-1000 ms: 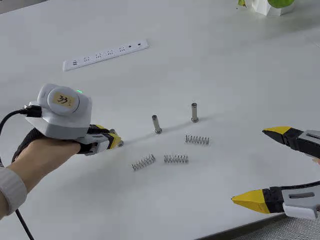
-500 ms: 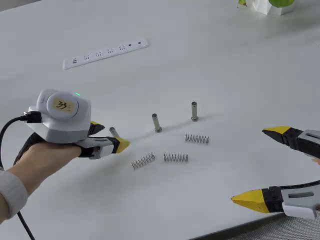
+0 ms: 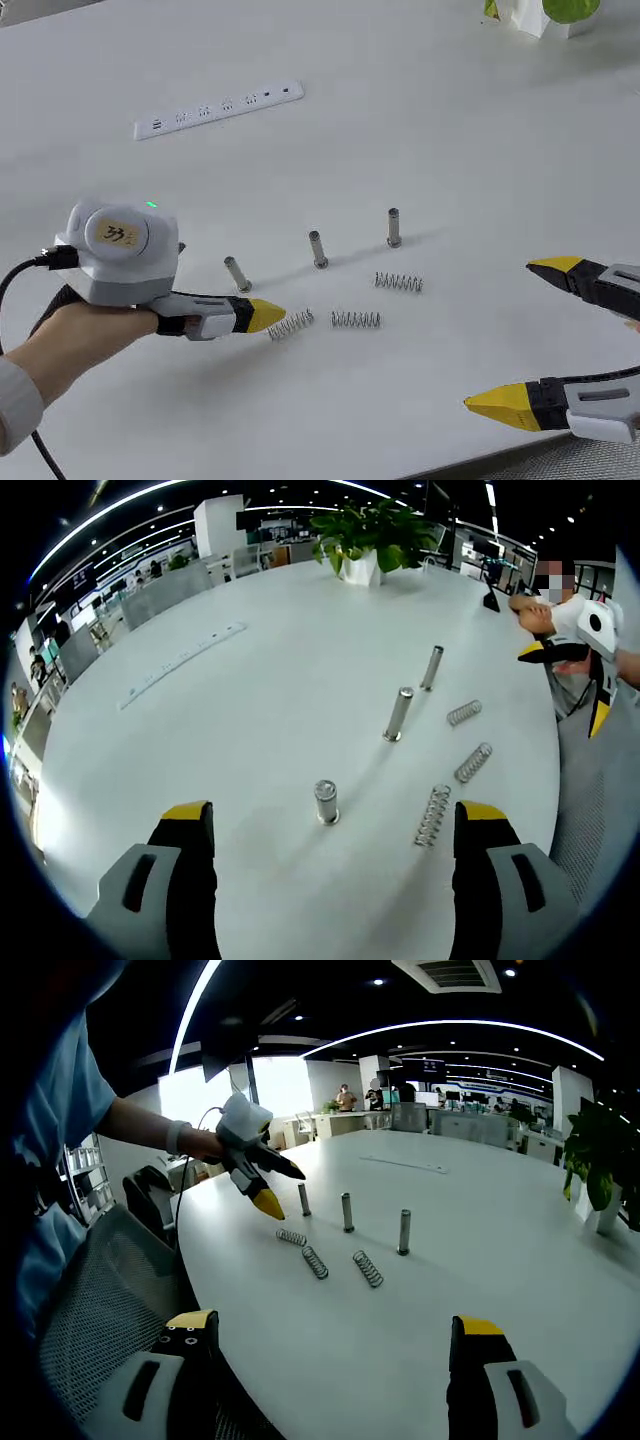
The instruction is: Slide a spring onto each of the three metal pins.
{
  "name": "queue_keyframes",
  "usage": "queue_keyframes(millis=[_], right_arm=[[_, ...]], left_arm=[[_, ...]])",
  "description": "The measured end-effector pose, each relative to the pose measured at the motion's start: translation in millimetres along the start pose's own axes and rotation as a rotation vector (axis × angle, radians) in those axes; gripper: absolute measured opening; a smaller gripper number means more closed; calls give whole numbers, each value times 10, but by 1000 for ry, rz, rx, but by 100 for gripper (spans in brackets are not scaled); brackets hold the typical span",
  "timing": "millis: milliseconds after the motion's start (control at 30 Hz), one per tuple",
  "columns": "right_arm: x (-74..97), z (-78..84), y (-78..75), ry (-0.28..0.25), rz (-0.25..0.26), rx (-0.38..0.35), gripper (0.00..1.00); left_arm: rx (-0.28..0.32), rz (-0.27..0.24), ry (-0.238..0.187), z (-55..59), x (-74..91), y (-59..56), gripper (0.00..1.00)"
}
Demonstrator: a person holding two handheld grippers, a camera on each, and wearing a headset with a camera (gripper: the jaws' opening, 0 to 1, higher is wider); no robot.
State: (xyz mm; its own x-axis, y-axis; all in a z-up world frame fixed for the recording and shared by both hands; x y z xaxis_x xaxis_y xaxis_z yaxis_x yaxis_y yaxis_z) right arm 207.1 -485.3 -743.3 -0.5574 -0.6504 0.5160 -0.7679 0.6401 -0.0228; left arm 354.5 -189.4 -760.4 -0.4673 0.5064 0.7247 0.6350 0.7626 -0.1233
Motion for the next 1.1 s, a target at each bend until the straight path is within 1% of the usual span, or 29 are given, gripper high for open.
queue_keyframes(millis=[200,233,300,333,367,400,433,500,533,567,633,700,733,767,800,833,867,900,933,967,1033,1067,1100], right_arm=[[-8,-26,-25,0,-3,5,96],[-13,-32,-31,-2,-4,7,96],[-24,-41,-41,-3,-7,8,96],[-32,-47,-50,-4,-8,7,96],[-37,-51,-56,-5,-10,7,96],[-45,-58,-65,-3,-13,8,96],[-48,-65,-69,1,-17,13,96],[-57,-98,-85,2,-26,31,96],[-62,-110,-94,2,-30,35,96],[-68,-130,-107,4,-35,42,96],[-72,-156,-129,4,-39,54,97],[-74,-183,-159,2,-42,63,98],[-77,-190,-179,3,-44,70,98],[-80,-191,-191,5,-47,74,98],[-85,-190,-205,9,-49,76,98],[-90,-186,-226,15,-50,82,99],[-93,-184,-236,18,-53,86,99],[-98,-184,-250,22,-55,90,99],[-100,-185,-256,24,-57,92,99],[-101,-186,-260,25,-58,95,99],[-106,-190,-269,27,-60,97,99],[-109,-193,-271,27,-62,99,99],[-111,-195,-272,28,-63,100,99]], left_arm=[[16,-9,-4,77,80,21,99],[37,-11,-13,96,100,26,99],[43,-15,-9,131,134,31,99],[49,-17,-16,151,165,31,99],[61,-16,-26,162,184,29,99],[76,-22,-24,189,214,32,99],[79,-23,-24,203,235,30,99],[93,-25,-40,231,285,26,99],[94,-28,-33,246,299,25,99],[97,-29,-36,263,326,26,99],[117,-32,-59,268,376,20,99],[144,-33,-99,268,443,3,99],[155,-33,-112,279,481,-5,99],[154,-41,-114,293,511,-10,99],[149,-44,-145,280,539,-21,99],[151,-43,-161,300,580,-38,99],[157,-44,-160,317,596,-42,99],[160,-45,-171,338,618,-51,99],[160,-49,-172,358,632,-55,99],[161,-53,-186,371,647,-60,99],[172,-53,-185,411,670,-70,99],[177,-48,-205,425,686,-81,99],[180,-49,-202,441,698,-91,99]])
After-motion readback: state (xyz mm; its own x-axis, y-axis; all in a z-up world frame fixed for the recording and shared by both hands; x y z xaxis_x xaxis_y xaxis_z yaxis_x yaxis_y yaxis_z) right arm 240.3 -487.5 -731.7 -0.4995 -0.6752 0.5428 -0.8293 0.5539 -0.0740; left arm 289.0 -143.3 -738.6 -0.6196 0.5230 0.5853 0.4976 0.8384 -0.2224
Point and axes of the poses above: the centre of the closed fingertips' face, and the gripper's own axes: x roughly backward along the fingers, y roughly to its left, z roughly out of its underside, the point moved 7 cm from there along x, roughly backward along the fingers, and after that the axes turned 10 degrees about x, right-handed, at the moved point
